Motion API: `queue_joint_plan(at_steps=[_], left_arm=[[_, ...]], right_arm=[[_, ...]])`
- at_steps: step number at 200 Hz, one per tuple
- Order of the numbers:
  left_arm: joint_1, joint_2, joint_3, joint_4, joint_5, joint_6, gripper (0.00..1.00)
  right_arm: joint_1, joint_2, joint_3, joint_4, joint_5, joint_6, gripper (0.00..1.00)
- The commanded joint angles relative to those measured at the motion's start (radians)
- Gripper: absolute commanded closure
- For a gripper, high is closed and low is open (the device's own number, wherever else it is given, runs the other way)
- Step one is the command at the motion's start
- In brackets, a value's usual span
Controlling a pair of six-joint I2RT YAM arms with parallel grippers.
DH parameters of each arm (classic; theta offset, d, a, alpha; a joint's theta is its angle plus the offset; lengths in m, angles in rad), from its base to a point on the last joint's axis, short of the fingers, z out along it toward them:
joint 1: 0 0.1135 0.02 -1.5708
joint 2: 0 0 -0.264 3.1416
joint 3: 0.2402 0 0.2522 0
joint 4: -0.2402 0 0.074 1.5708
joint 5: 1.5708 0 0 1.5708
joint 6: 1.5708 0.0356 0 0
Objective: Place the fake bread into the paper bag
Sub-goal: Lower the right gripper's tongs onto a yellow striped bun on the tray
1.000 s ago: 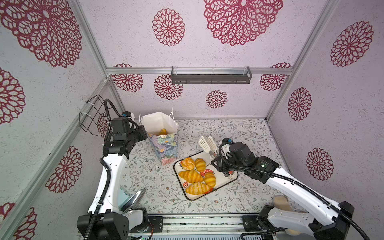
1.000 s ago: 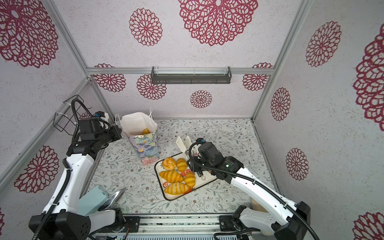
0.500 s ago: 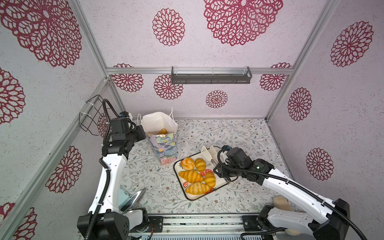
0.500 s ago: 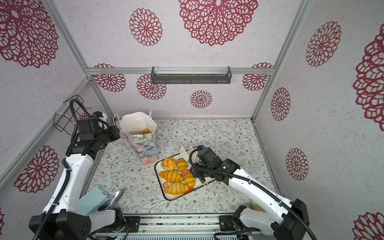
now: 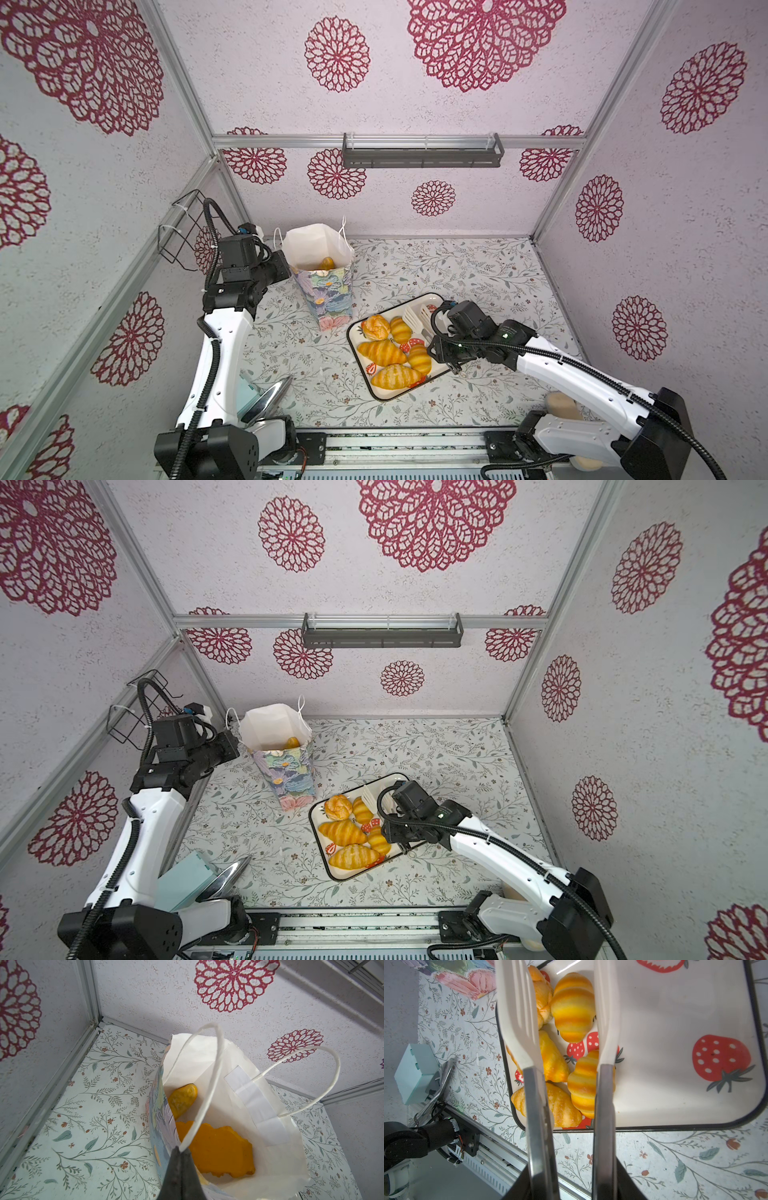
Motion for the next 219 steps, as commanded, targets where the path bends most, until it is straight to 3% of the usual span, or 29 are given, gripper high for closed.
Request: queue_joint_plan(at_steps=[1, 219], left_arm=[[0.004, -0.016, -0.010, 0.011, 0.019, -0.002, 1.00], [-0.003, -0.020, -0.024, 0.012, 0.047, -0.003, 1.00]], right_arm=[[-0.005, 0.004, 0.005, 0.035, -0.015, 0.011, 0.55], [-0.013, 0.179, 0.027, 0.128, -0.063, -0.027, 0.48]])
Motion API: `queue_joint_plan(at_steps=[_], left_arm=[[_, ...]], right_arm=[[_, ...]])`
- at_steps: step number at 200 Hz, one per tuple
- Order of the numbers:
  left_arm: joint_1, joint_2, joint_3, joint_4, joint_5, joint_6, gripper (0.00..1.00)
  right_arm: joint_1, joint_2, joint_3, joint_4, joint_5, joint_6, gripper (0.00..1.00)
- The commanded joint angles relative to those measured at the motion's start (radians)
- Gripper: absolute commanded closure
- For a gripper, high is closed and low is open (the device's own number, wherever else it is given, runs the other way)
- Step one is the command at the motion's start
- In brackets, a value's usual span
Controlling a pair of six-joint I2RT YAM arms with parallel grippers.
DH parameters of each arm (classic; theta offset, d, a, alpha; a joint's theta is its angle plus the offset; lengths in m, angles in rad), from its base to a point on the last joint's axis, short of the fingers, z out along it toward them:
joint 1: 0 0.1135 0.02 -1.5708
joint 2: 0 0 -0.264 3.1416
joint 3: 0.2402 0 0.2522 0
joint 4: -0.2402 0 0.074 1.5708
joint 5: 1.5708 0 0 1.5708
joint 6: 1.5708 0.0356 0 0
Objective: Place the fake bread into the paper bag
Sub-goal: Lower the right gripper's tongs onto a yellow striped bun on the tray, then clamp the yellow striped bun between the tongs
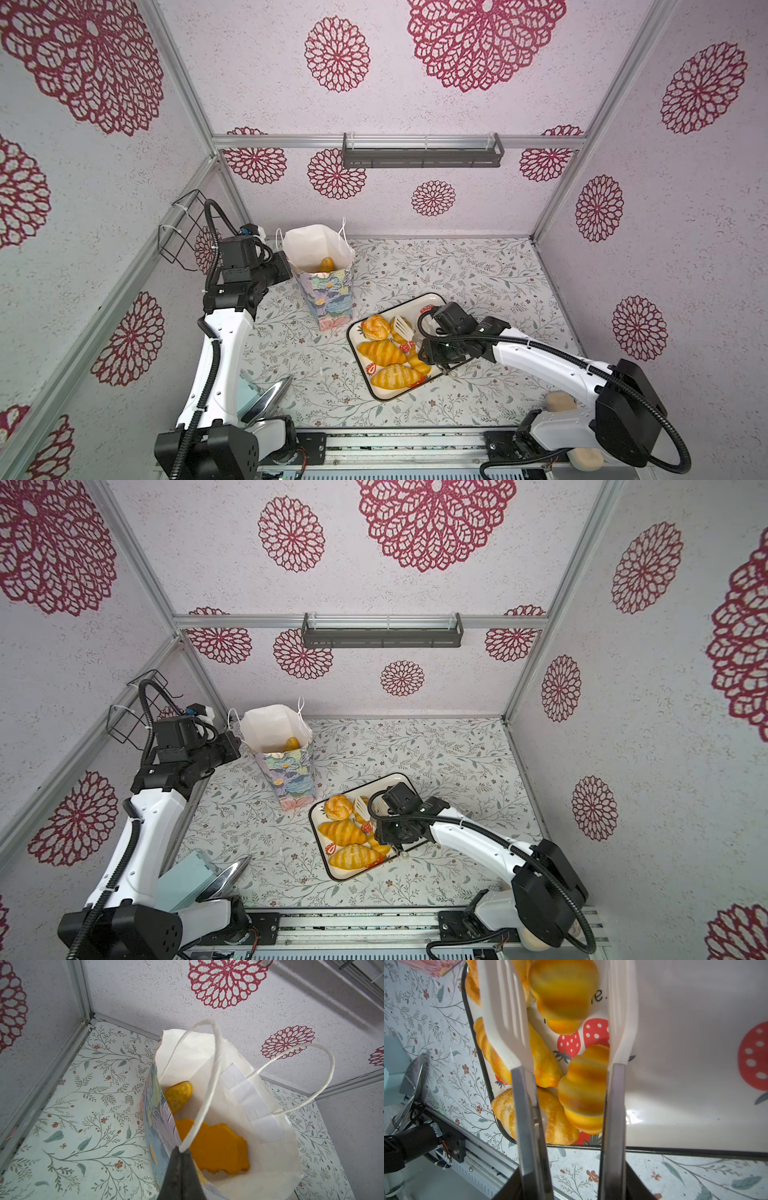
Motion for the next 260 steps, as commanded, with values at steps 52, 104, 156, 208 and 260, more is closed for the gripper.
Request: queue_joint_plan(at_steps=[52, 104, 156, 208, 260], left_arm=[[-0.003, -0.020, -0.015, 0.009, 0.012, -0.001, 1.00], [-0.003, -0.018, -0.017, 0.009, 0.014, -0.002, 1.00], [-0.003, -0.017, -0.018, 0.009, 0.014, -0.004, 1.00], [-0.004, -0.014, -0.018, 0.011, 0.015, -0.005, 1.00], [-0.004, -0.012, -0.020, 0.011, 0.020, -0.006, 1.00]], right_arm=[[-0.009, 0.040, 0.055, 0.049, -0.020, -0.032, 0.48], [-0.010, 0.056, 0.054, 0.054, -0.030, -0.038, 0.48], [-0.010, 0.057, 0.048, 0.057, -0.034, -0.039, 0.51], [-0.013, 0.047, 0.043, 0.054, -0.030, -0.038, 0.58], [-0.029, 0.009, 0.046, 0.032, -0.010, -0.041, 0.64]])
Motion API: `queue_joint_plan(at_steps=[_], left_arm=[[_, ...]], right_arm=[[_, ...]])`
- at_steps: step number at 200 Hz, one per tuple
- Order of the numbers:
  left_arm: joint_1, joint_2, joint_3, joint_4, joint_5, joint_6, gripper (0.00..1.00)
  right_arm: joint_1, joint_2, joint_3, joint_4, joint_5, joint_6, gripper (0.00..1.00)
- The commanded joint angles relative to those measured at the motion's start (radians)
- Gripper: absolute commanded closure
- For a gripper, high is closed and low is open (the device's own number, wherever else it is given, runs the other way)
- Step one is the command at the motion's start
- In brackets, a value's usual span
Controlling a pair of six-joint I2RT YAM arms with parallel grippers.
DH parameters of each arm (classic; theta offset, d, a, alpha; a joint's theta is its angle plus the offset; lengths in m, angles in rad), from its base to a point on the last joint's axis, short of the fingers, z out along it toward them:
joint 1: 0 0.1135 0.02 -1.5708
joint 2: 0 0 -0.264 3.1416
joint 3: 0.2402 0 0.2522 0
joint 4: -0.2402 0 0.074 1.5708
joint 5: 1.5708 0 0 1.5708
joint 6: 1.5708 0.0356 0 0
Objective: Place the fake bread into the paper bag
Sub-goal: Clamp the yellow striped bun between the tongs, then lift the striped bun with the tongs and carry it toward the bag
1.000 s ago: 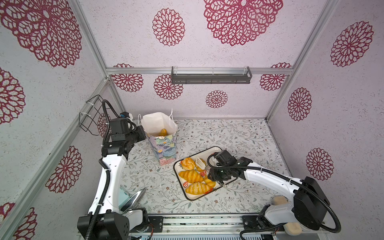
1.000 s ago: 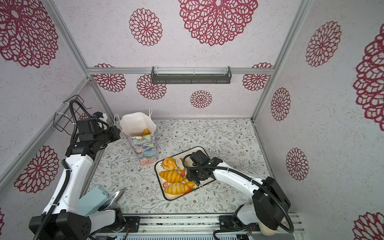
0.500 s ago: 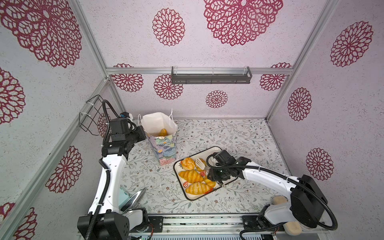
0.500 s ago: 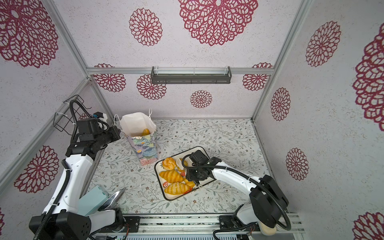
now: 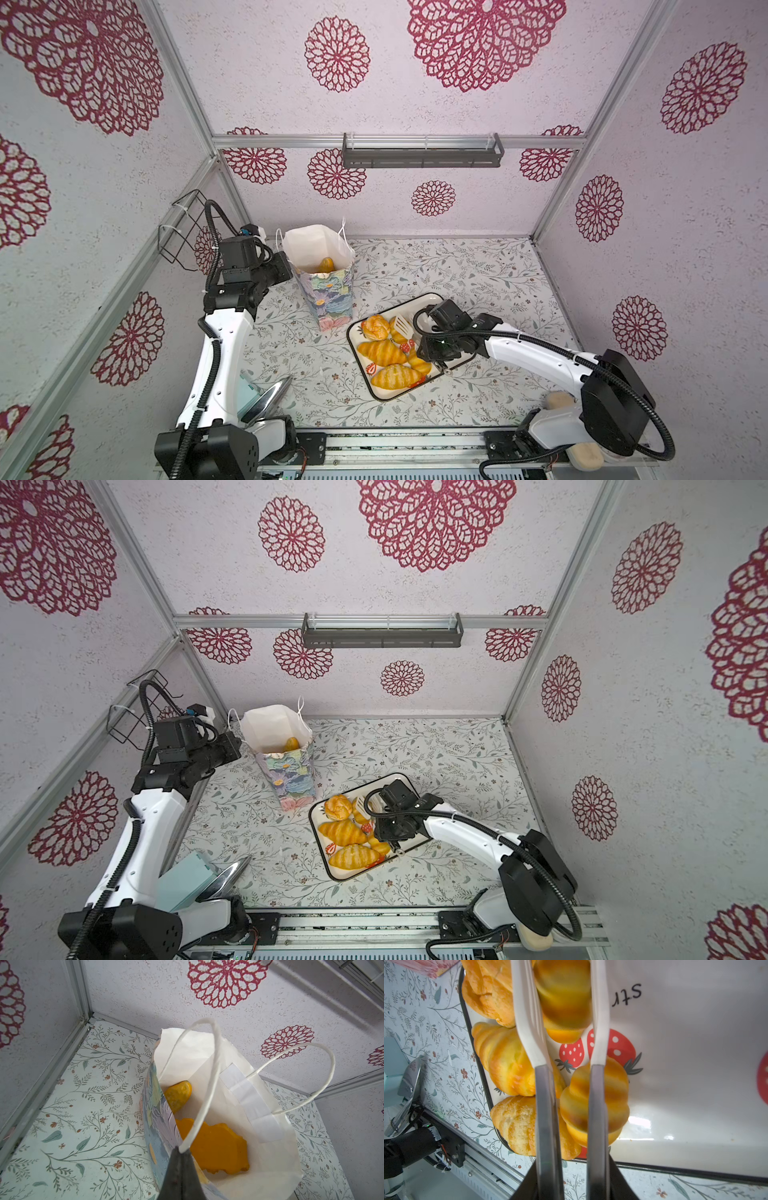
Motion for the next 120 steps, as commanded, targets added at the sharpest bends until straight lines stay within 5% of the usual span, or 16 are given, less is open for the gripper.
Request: queue_joint_plan(at_steps=[1, 120], left_arm=[[-0.004, -0.011, -0.014, 0.007, 0.015, -0.003, 1.00], [-0.004, -0.012, -0.014, 0.011, 0.019, -0.006, 1.00]], right_arm=[[-0.015, -0.054, 0.026, 0.000, 0.009, -0.017, 0.65], [-0.045, -0.168, 0.102, -0.022, 0.020, -0.045, 0.66]])
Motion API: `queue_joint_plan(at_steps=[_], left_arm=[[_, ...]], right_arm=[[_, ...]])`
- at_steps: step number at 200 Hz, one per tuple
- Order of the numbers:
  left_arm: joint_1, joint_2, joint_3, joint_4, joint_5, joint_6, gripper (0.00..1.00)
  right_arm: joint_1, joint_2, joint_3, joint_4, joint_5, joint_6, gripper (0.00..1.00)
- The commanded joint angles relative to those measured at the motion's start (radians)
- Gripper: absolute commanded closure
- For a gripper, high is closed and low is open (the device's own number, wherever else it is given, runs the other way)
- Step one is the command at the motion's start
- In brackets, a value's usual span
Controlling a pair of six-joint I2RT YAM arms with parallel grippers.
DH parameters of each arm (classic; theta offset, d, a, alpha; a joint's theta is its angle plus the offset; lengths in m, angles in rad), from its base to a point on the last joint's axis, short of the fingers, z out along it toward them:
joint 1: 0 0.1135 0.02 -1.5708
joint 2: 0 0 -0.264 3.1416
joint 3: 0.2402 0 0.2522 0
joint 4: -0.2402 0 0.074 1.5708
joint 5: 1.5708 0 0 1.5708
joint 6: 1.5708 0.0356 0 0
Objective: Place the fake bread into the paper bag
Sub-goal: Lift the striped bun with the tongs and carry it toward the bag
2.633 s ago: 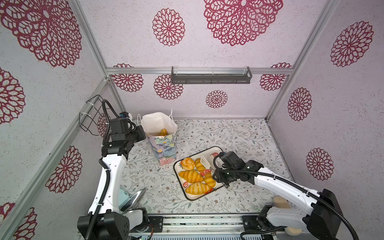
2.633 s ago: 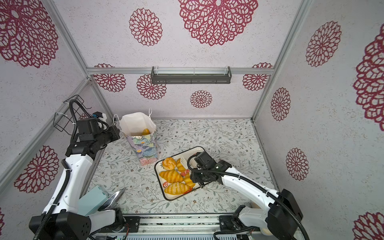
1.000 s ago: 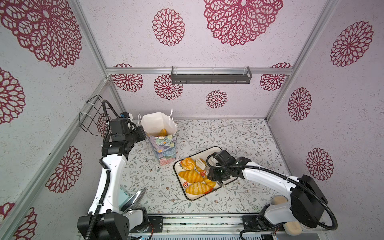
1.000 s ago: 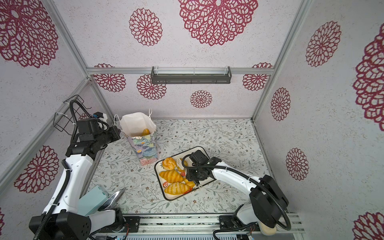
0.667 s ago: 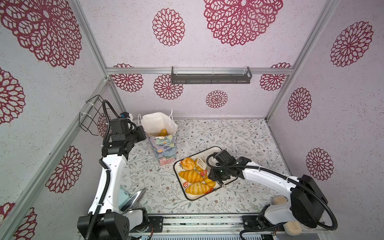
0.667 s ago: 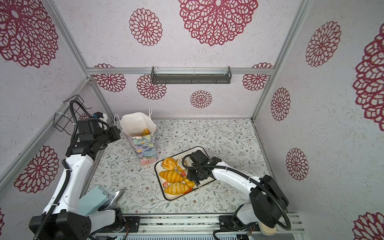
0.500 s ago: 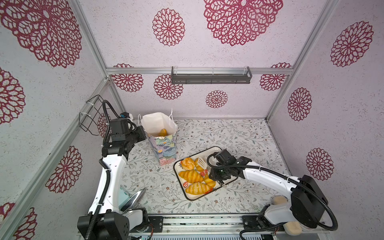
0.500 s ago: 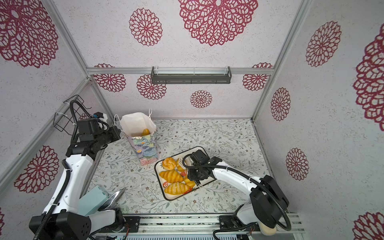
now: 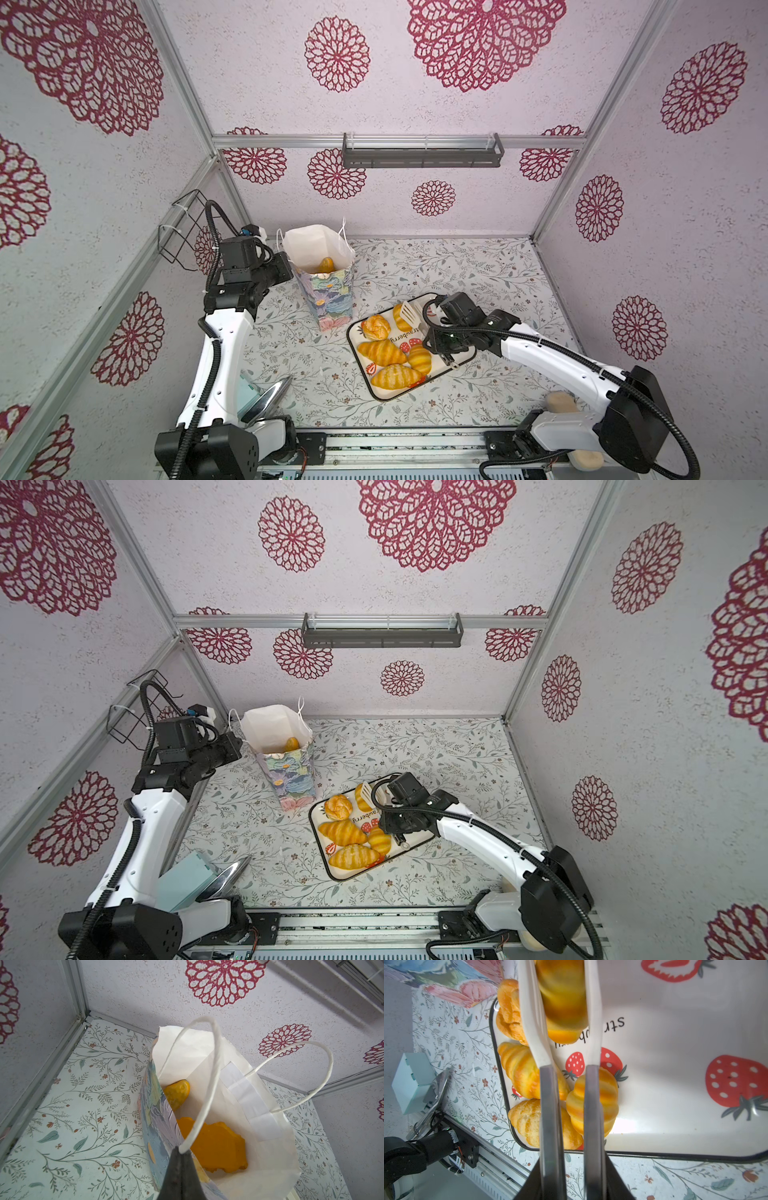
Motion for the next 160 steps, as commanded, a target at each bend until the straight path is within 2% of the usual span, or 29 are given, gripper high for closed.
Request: queue_joint_plan(at_steps=[1, 78, 117, 160], left_arm=[[-0.004, -0.012, -0.011, 0.008, 0.005, -0.006, 1.00], [0.006, -0.015, -0.013, 0.014, 0.017, -0.006, 1.00], [0.024, -0.025, -0.032, 0.066, 0.117, -0.025, 1.00], [0.025, -0.032, -0.036, 0.073, 0.130, -0.027, 1.00]], right_arm=[[-0.007, -0.057, 0.055, 0.040, -0.002, -0.031, 0.66], [-0.008, -0.072, 0.143, 0.126, -0.041, -0.031, 0.67], [-0.007, -0.077, 0.187, 0.180, -0.050, -0.032, 0.66], [-0.006, -0.066, 0.243, 0.217, -0.068, -0.038, 0.67]])
